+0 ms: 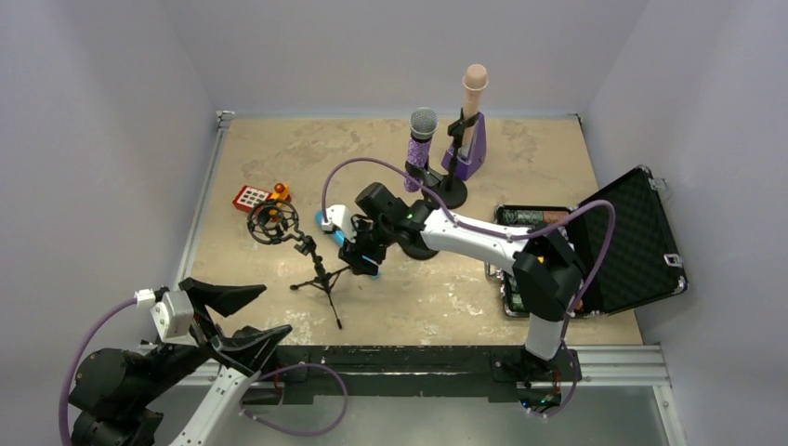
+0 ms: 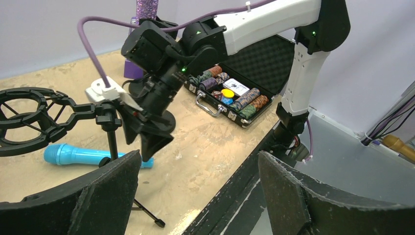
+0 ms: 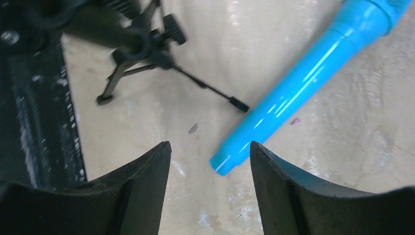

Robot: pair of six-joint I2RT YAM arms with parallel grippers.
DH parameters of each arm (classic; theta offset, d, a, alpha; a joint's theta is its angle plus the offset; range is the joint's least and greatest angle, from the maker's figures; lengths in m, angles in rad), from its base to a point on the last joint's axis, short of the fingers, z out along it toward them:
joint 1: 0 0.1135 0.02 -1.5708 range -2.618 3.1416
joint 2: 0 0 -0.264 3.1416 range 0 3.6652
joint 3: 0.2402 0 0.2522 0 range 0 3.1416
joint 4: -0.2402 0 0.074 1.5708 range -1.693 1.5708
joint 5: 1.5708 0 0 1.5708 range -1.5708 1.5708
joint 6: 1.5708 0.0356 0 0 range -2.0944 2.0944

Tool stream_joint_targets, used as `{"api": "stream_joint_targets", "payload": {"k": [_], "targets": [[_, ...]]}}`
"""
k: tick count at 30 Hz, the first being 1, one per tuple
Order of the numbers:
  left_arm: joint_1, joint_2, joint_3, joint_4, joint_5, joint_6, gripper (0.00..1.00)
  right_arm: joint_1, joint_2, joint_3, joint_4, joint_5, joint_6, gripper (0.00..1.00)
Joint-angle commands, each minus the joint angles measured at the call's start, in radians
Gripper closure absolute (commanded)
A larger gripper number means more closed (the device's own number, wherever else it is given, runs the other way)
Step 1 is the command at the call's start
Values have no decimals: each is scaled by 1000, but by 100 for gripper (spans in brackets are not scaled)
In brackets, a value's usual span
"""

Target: Attach the microphones to the stand

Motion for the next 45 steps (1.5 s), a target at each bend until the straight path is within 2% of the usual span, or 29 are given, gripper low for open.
{"api": "stream_joint_targets", "payload": {"k": [1, 10, 12, 15, 23, 31, 36, 45], "targets": [[-2, 14, 25, -8, -9, -18, 7, 22, 81, 48, 95, 227, 196, 37], [-3, 9, 23, -37, -22, -9, 7, 31, 152, -6, 150, 316, 274, 40], [-3, 9, 24, -41, -23, -9, 7, 32, 170, -12, 154, 352, 273, 42], [-2, 8, 30, -55, -28, -7, 7, 34, 200, -21, 152, 388, 268, 53], [-2, 1, 45, -95, -32, -4, 7, 34, 246, -28, 110, 423, 245, 56], [-2, 0, 59, -101, -30, -5, 7, 34, 152, -60, 88, 450, 207, 100], [-3, 1, 66, -87, -22, -17, 7, 34, 61, -58, 40, 410, 205, 100], [-2, 4, 74, -68, -25, -44, 7, 34, -80, -101, -62, 238, 172, 100]]}}
